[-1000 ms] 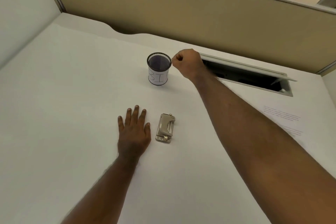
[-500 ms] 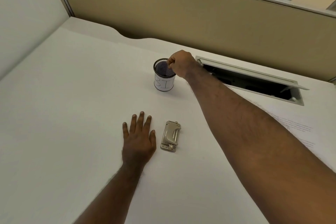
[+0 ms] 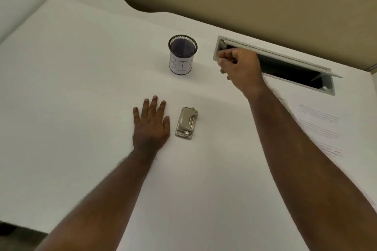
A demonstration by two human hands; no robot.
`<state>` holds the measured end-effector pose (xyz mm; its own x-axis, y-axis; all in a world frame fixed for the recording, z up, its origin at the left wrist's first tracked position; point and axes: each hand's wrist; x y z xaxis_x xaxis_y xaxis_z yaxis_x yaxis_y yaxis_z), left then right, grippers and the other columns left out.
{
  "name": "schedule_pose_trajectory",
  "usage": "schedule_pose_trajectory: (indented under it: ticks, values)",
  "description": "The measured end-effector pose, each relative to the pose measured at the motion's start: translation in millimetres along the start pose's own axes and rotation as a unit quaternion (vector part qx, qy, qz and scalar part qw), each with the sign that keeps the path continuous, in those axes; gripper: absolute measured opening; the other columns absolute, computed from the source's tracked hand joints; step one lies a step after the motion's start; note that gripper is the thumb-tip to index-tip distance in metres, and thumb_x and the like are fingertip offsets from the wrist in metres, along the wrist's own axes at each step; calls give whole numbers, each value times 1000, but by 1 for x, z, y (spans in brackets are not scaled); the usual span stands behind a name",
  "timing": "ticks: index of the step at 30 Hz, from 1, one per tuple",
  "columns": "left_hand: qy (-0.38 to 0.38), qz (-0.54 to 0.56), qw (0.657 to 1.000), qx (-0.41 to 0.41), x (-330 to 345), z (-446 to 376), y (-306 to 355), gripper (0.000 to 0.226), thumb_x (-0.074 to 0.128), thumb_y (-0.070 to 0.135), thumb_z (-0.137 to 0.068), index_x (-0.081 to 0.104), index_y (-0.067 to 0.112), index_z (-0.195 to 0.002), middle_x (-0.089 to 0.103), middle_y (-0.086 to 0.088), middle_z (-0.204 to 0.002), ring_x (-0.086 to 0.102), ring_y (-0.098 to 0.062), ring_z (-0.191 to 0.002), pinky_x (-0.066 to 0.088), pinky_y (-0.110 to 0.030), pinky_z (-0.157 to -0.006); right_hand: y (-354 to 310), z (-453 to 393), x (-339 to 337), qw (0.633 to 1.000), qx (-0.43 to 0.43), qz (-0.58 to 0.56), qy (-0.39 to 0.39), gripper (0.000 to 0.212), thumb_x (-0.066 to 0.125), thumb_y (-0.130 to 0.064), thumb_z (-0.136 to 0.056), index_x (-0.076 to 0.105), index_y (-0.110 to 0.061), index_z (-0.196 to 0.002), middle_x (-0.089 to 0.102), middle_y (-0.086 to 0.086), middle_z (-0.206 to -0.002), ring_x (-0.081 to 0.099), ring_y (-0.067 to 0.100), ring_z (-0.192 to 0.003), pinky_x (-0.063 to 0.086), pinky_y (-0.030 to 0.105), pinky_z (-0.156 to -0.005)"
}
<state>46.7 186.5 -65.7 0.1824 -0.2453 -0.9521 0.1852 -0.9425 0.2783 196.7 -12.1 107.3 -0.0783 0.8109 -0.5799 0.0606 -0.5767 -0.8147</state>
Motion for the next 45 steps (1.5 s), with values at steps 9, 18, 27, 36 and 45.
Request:
schedule_pose_trajectory:
  ticks: [9, 18, 27, 36, 45]
  values:
    - [-10, -17, 1000, 10, 3, -2, -1, 54, 31, 36, -98, 34, 20, -149, 27, -6, -160, 23, -31, -148, 13, -58, -117, 127, 163, -3, 980, 148, 126, -52, 21, 66, -19, -86, 70, -20, -107, 67, -4, -106, 63, 6, -88, 45, 19, -82]
    - [-13, -31, 999, 14, 5, -2, -2, 54, 29, 37, -99, 33, 20, -150, 27, -6, -160, 23, -32, -148, 15, -58, -116, 129, 179, 19, 964, 95, 244, -58, 24, 61, -35, -88, 69, -27, -109, 65, -7, -103, 55, 17, -105, 49, 33, -82]
    - [-5, -31, 999, 14, 5, -2, -3, 53, 31, 36, -98, 35, 20, -149, 29, -6, -159, 25, -32, -147, 15, -58, -116, 104, 155, 23, 904, 95, 401, -115, 13, 56, -22, -86, 68, -18, -81, 68, -4, -86, 61, 19, -82, 38, 25, -61]
    - [-17, -29, 999, 12, 3, -4, -3, 55, 30, 38, -98, 34, 20, -149, 28, -6, -160, 23, -31, -148, 15, -58, -116, 68, 130, 28, 857, 157, 454, -185, 14, 57, -4, -79, 53, -18, -80, 69, 2, -96, 67, 25, -92, 42, 26, -67]
    - [-20, -17, 1000, 9, 1, -3, -2, 56, 29, 39, -97, 33, 21, -150, 27, -6, -160, 22, -30, -148, 13, -57, -117, 77, 135, 33, 861, 140, 455, -181, 26, 57, -9, -76, 38, -17, -60, 52, -1, -71, 53, 25, -68, 40, 25, -62]
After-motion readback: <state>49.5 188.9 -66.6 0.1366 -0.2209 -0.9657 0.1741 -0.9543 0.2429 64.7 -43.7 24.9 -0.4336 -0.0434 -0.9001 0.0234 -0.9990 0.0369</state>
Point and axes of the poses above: each hand's wrist, its own z-axis away from the middle knuckle, its own x-axis out of the palm, y = z × x
